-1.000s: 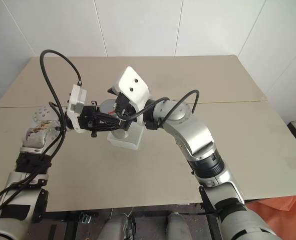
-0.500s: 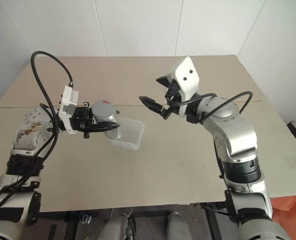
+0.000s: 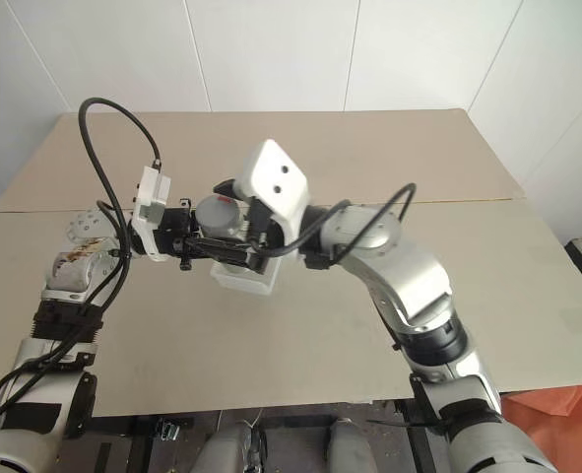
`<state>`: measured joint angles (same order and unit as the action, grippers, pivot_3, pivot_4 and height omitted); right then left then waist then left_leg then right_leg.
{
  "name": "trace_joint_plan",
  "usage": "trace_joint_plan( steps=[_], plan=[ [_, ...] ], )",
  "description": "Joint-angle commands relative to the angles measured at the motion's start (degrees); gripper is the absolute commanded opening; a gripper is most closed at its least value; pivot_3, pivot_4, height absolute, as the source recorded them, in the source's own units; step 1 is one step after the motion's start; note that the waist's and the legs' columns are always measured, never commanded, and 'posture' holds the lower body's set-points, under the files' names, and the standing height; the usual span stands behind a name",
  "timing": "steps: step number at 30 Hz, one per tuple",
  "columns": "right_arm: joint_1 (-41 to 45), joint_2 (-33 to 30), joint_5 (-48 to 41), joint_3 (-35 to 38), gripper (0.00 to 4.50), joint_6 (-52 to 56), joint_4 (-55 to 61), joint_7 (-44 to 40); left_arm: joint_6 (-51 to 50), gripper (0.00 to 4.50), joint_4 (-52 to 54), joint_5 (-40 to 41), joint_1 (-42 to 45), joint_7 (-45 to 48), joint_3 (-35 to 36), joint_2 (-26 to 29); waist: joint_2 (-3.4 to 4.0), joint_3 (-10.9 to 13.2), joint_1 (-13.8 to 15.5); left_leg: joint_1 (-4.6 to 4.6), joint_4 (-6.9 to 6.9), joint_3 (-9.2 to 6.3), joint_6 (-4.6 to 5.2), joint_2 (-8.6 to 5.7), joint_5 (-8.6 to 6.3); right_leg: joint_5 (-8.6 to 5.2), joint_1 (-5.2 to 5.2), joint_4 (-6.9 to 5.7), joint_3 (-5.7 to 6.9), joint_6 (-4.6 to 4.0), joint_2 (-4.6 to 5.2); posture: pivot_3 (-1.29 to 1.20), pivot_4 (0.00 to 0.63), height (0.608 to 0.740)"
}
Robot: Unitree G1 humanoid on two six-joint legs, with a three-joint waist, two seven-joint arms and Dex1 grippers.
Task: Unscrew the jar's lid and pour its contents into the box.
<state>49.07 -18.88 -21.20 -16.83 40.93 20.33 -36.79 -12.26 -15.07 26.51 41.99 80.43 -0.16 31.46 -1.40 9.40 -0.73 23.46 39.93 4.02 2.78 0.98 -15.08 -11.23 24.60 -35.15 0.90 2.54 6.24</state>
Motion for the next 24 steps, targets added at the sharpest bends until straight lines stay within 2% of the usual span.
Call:
trace_joint_plan(
  steps=[1,10,17,24],
  plan=[
    [2.2,1.6,2.5,0.6,4.4,-2.3,-2.1,1.9,1.4,1.96,0.5,0.0,1.0,0.2,0.6,0.2,0.0,0.0,0.0,0.0,0.0,0.0,-0.01,0.0,0.0,0.0,0.0,0.01,0.0,0.0,0.0,0.0,0.15,0.74],
    [1.3,0.7,3.4,3.8,4.4,-2.1,-4.0,1.7,1.3,1.96,1.1,0.1,0.3,0.4,1.1,1.2,0.0,0.0,-0.1,0.01,-0.01,0.0,-0.02,0.01,0.01,0.0,0.01,0.01,0.0,0.0,0.0,0.0,0.15,0.74],
    [-1.3,-4.5,0.3,9.2,4.4,-1.0,-1.7,0.8,1.2,1.96,0.9,0.2,0.1,1.0,1.3,2.1,0.0,0.0,0.0,0.01,0.0,0.0,-0.01,0.01,0.01,0.0,0.01,0.01,0.0,0.0,0.0,0.0,0.15,0.74],
    [-3.0,-7.6,-1.6,10.2,4.4,-1.7,-0.2,-0.6,1.0,1.96,0.9,0.3,0.2,1.2,1.4,2.4,0.0,0.0,0.0,0.01,-0.02,0.0,-0.01,0.01,0.01,0.0,0.0,0.03,0.01,0.0,0.0,0.0,0.15,0.74]
  ],
)
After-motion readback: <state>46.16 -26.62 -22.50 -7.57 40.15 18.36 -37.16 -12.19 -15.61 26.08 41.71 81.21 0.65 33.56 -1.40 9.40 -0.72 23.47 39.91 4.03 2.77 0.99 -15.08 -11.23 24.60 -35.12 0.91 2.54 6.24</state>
